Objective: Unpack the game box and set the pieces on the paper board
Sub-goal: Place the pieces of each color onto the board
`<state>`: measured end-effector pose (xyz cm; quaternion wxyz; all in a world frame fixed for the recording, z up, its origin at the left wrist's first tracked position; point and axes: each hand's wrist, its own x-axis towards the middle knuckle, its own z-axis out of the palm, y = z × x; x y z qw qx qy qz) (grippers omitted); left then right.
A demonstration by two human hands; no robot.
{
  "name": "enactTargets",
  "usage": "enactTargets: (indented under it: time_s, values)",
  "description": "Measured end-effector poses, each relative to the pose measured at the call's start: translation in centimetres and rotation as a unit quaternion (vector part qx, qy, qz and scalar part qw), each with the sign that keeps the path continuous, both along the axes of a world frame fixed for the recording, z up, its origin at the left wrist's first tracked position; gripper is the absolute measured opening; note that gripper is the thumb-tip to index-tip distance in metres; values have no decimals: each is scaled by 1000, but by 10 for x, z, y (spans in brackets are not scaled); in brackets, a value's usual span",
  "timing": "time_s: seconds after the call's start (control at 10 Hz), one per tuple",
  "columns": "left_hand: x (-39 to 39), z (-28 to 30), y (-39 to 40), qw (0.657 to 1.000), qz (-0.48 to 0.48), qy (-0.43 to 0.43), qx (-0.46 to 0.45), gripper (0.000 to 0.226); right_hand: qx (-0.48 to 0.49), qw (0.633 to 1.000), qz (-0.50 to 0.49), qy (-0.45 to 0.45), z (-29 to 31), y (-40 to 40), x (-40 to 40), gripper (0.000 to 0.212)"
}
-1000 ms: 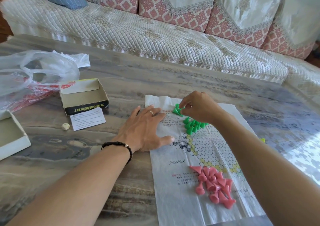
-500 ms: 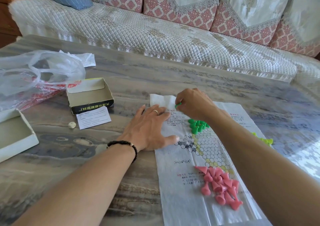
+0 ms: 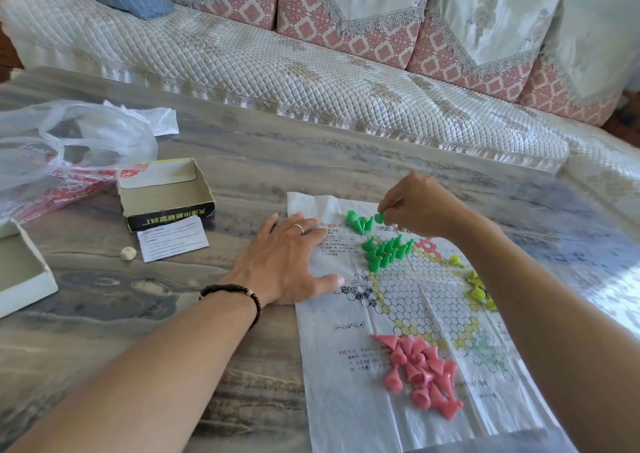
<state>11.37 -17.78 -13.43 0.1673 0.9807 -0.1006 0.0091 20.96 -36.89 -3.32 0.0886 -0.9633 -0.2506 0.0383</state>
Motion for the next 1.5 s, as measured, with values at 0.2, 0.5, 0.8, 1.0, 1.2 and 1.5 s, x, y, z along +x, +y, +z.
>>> enactTargets:
  time_s: [0.2, 0.5, 0.8, 1.0, 1.2, 1.5]
  values:
    - [1, 0, -1, 1000, 1, 1, 0, 91, -26, 999, 10, 20, -2, -3, 3, 13]
    - [2, -2, 0, 1000, 5, 3, -2, 91, -43, 999, 19, 19, -14, 0, 6, 15]
    - [2, -3, 0, 1000, 5, 1, 0, 91, -52, 998, 11, 26, -22, 1, 7, 16]
    - [1, -2, 0, 1000, 4, 3, 0, 91, -60, 998, 8, 28, -24, 2, 10, 18]
    - [2, -2, 0, 1000, 5, 3, -1, 91, -16, 1000, 14, 8, -23, 4, 9, 27]
    - [3, -5, 0, 1000, 4, -1, -7, 91, -30, 999, -2, -22, -43, 27, 14, 23]
